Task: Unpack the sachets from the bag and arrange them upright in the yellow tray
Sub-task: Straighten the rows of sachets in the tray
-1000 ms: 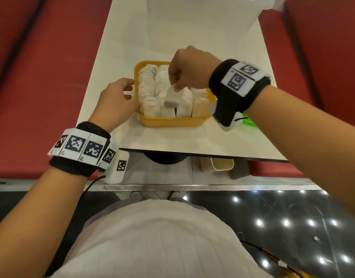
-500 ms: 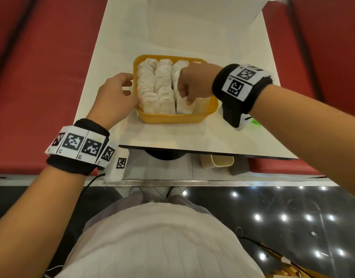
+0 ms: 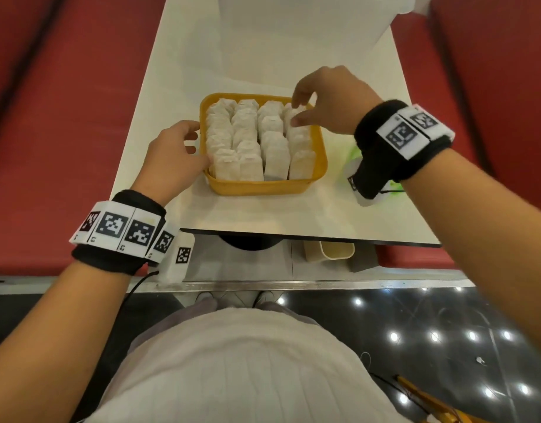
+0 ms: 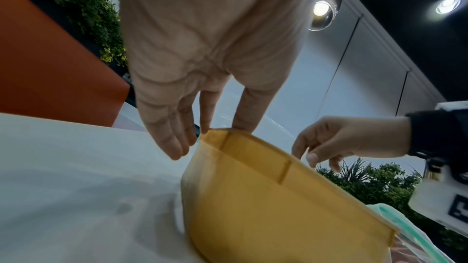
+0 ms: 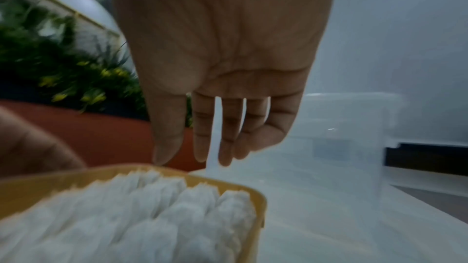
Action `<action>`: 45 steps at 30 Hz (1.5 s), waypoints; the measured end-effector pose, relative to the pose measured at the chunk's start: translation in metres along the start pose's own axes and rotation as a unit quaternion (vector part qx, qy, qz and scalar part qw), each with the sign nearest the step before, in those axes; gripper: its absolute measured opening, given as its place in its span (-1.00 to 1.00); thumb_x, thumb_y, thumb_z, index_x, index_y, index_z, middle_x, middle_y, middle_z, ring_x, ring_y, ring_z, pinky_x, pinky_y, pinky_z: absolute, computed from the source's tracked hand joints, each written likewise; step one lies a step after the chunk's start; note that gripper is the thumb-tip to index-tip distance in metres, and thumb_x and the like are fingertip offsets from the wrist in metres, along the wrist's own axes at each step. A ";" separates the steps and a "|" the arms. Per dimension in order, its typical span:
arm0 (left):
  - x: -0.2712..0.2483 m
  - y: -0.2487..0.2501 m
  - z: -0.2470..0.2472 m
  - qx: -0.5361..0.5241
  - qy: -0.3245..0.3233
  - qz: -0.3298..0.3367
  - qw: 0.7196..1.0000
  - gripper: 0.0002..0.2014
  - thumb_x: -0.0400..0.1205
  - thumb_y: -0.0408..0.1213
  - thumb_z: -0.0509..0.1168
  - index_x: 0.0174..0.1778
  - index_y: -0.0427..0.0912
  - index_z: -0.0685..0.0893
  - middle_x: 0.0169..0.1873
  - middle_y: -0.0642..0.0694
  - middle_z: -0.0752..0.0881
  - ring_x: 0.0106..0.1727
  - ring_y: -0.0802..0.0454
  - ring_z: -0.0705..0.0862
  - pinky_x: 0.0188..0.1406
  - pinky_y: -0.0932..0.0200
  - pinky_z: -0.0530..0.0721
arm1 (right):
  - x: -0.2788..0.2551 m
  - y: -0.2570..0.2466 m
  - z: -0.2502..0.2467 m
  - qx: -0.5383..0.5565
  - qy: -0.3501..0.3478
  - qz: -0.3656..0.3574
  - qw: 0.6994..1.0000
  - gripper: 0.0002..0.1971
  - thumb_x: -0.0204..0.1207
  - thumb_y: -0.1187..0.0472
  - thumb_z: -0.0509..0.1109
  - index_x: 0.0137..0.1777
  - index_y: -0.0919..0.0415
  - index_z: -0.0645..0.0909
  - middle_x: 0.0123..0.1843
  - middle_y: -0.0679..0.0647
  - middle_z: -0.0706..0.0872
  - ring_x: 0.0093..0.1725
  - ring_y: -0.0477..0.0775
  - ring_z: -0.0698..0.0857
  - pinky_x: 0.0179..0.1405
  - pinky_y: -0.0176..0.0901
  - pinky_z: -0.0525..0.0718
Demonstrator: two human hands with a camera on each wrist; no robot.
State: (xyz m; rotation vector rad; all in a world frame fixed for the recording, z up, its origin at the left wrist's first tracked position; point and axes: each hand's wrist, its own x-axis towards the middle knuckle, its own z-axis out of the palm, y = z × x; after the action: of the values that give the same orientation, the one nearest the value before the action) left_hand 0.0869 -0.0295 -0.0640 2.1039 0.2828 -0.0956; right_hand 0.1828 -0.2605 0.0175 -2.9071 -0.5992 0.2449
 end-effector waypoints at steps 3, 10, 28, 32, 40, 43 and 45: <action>0.001 0.003 0.001 -0.003 0.008 -0.012 1.000 -0.39 0.59 -0.33 0.40 0.58 -0.14 0.40 0.42 -0.13 0.57 0.29 -0.09 0.64 0.35 -0.14 0.60 | -0.021 0.018 0.008 0.102 0.122 0.077 0.984 -0.66 0.48 0.03 0.48 0.21 0.11 0.64 0.17 0.01 0.64 0.08 0.02 0.59 0.08 -0.13 0.55; -0.002 0.008 0.002 -0.013 0.008 -0.019 1.000 -0.47 0.60 -0.38 0.35 0.52 -0.14 0.47 0.32 -0.15 0.65 0.29 -0.13 0.63 0.30 -0.20 0.64 | -0.058 0.006 0.066 0.166 0.165 0.131 0.963 -0.41 0.53 0.34 0.39 0.55 0.28 0.34 0.51 0.21 0.43 0.50 0.17 0.41 0.43 -0.21 0.30; 0.011 0.011 0.005 -0.004 -0.019 -0.038 0.999 -0.72 0.51 -0.42 0.16 0.03 -0.18 0.71 -0.18 -0.22 0.80 -0.06 -0.29 0.75 0.04 -0.30 0.74 | -0.054 -0.006 0.106 0.341 0.148 0.204 0.906 -0.56 0.57 0.45 0.10 0.42 0.15 0.43 0.09 0.21 0.72 -0.01 0.25 0.69 -0.09 -0.06 0.62; 0.011 0.012 0.003 -0.010 -0.015 -0.036 0.999 -0.77 0.56 -0.42 0.18 -0.01 -0.14 0.72 -0.15 -0.20 0.80 -0.04 -0.28 0.75 0.06 -0.28 0.74 | -0.050 0.006 0.093 0.306 0.131 0.177 0.926 -0.65 0.60 0.37 0.21 0.38 0.23 0.48 0.14 0.23 0.70 0.13 0.25 0.68 0.00 -0.04 0.64; 0.011 0.015 0.001 -0.054 -0.008 -0.042 0.998 -0.63 0.62 -0.42 0.26 0.34 -0.09 0.63 -0.15 0.03 0.76 0.03 -0.15 0.76 0.12 -0.17 0.75 | -0.042 0.020 0.052 0.062 0.099 0.044 0.992 -0.71 0.49 0.25 0.42 0.21 0.19 0.68 0.12 0.11 0.70 0.15 0.16 0.59 0.08 -0.04 0.58; 0.011 0.013 0.000 -0.044 -0.008 -0.036 0.998 -0.61 0.60 -0.44 0.25 0.33 -0.07 0.63 -0.03 -0.09 0.79 0.04 -0.15 0.76 0.14 -0.19 0.73 | -0.033 0.019 0.048 -0.051 0.035 0.028 0.998 -0.75 0.46 0.14 0.46 0.14 0.11 0.70 0.10 0.06 0.63 0.16 0.13 0.55 -0.13 -0.04 0.53; 0.013 0.011 0.000 -0.041 -0.007 -0.034 0.999 -0.60 0.59 -0.45 0.25 0.33 -0.06 0.64 0.00 -0.12 0.80 0.05 -0.16 0.76 0.14 -0.20 0.73 | -0.026 0.016 0.050 -0.104 0.015 0.011 0.994 -0.79 0.46 0.16 0.44 0.09 0.11 0.71 0.09 0.06 0.62 0.15 0.14 0.56 -0.21 -0.07 0.46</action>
State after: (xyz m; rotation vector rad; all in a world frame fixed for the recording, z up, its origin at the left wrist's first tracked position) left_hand 0.1019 -0.0333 -0.0568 2.0128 0.3442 -0.1365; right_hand 0.1556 -0.2790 -0.0305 -3.1120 -0.6224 0.1506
